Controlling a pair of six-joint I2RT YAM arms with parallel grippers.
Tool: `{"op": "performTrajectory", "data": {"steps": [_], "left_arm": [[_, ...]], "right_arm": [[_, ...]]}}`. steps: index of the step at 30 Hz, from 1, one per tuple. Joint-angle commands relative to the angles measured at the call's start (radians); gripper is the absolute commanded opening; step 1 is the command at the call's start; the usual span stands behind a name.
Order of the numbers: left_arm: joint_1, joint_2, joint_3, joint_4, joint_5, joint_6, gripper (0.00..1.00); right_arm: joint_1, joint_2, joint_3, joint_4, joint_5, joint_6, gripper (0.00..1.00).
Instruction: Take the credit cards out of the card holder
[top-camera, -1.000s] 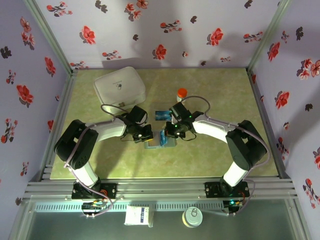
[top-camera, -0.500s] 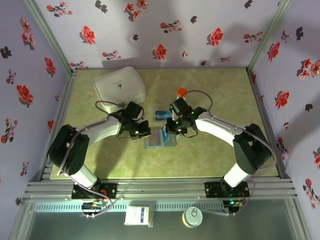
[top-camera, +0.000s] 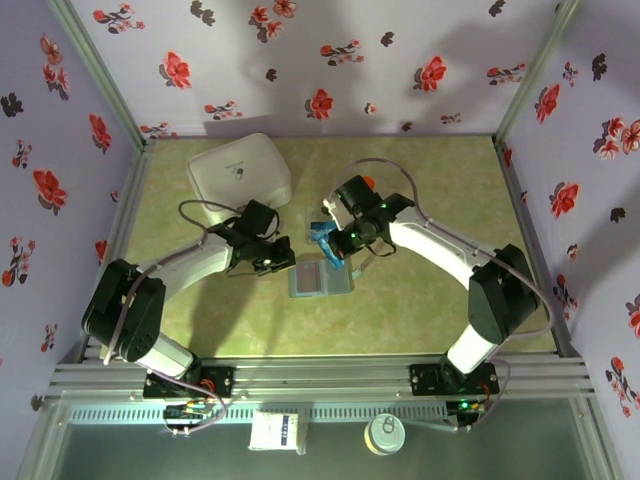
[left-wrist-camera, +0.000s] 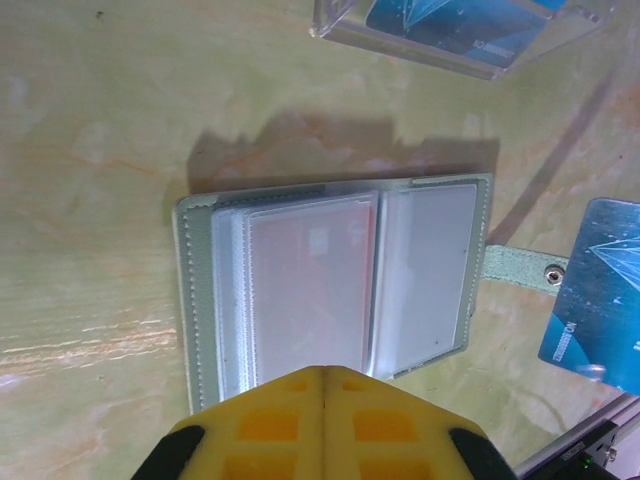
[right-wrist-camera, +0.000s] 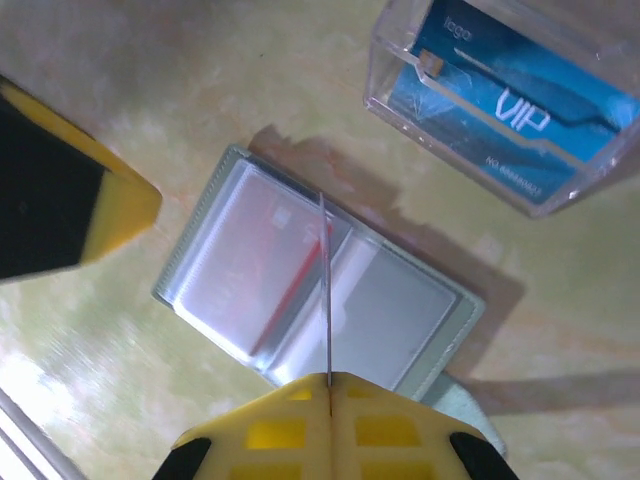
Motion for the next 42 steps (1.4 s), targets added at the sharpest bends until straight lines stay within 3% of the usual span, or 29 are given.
{"op": "performTrajectory", "data": {"steps": [1,7,16,33,42], "left_arm": [[0.014,-0.023,-0.017,-0.014,-0.009,0.024,0.04],[0.02,-0.043,-0.037,-0.012,-0.006,0.021,0.08],[0.037,-0.058,-0.067,-0.015,-0.006,0.021,0.09],[0.068,-0.037,-0.061,-0.025,-0.012,0.025,0.09],[0.068,-0.032,-0.07,-0.019,-0.016,0.011,0.09]], "right_arm": [[-0.017,0.054,0.073,-0.098,0.033,-0.318,0.0],[-0.047,0.13,0.184,-0.19,0.06,-0.656,0.0],[-0.096,0.357,0.518,-0.472,0.015,-0.91,0.0],[-0.121,0.669,1.008,-0.647,-0.041,-1.036,0.0],[-0.121,0.724,1.037,-0.644,-0.042,-1.072,0.0]]}}
